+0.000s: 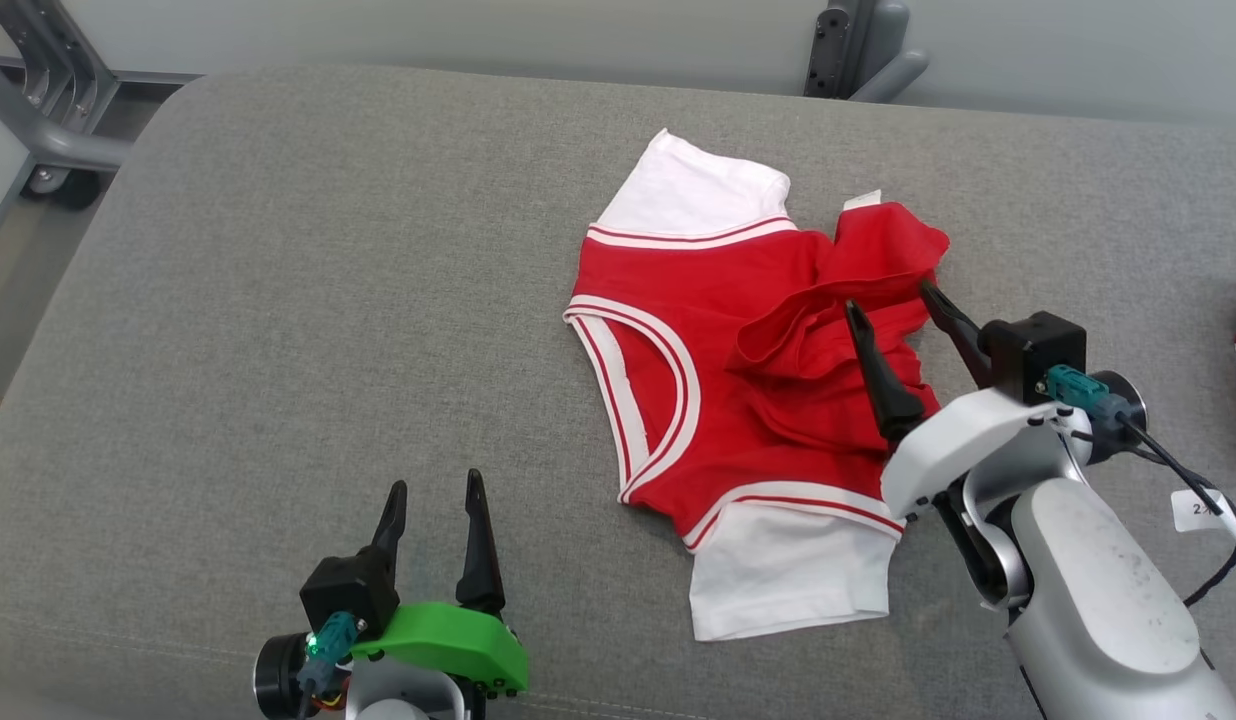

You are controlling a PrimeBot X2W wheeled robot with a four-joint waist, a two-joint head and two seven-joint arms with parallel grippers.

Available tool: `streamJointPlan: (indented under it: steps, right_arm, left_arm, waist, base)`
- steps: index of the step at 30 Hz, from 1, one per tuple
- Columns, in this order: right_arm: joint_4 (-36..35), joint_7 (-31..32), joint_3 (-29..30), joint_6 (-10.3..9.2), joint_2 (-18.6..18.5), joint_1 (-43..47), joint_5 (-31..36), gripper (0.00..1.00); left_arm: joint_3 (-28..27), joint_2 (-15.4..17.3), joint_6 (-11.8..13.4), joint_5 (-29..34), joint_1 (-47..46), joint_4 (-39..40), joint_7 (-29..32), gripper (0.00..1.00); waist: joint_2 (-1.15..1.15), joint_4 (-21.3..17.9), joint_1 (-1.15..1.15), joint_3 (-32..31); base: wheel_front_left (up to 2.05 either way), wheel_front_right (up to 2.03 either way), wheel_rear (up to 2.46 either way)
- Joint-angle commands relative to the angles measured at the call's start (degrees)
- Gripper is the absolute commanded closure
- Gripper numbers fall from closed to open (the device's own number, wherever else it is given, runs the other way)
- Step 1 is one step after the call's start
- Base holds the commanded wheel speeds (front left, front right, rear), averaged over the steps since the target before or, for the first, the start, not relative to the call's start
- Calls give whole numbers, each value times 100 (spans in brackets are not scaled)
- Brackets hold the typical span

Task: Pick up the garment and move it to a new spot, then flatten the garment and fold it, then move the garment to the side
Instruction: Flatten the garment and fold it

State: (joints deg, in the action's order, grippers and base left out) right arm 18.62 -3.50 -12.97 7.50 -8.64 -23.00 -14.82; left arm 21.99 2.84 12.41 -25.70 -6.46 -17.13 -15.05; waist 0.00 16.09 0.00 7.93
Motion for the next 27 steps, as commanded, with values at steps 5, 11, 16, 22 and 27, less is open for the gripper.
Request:
streamJointPlan:
  steps: [5, 11, 16, 22, 27]
  right_arm:
    - [-435, 265, -104, -3, -31, 433, 177, 0]
    - [-522, 540, -626, -3, -70, 448, 156, 0]
    - [19, 645, -899, -3, -182, 99, 285, 0]
    - [683, 535, -986, -4, -205, -272, 323, 63]
    - [800, 326, -964, -4, -234, -385, 188, 100]
  left_arm:
    - [-7, 12, 25, -64, 9, 45, -13, 0]
    - [30, 12, 23, -112, -90, 56, -14, 0]
    - [70, 13, 22, -145, -145, 60, -13, 0]
    - [48, 12, 58, -143, -137, 66, -13, 0]
    - [-22, 12, 80, -139, -52, 75, -13, 0]
  waist:
    - [0, 43, 0, 58]
    - [0, 103, 0, 146]
    - [0, 230, 0, 227]
    - [0, 342, 0, 250]
    - [0, 247, 0, 193]
  base:
    - [0, 0, 0]
    - [0, 0, 0]
    - [0, 0, 0]
    - [0, 0, 0]
    - [0, 0, 0]
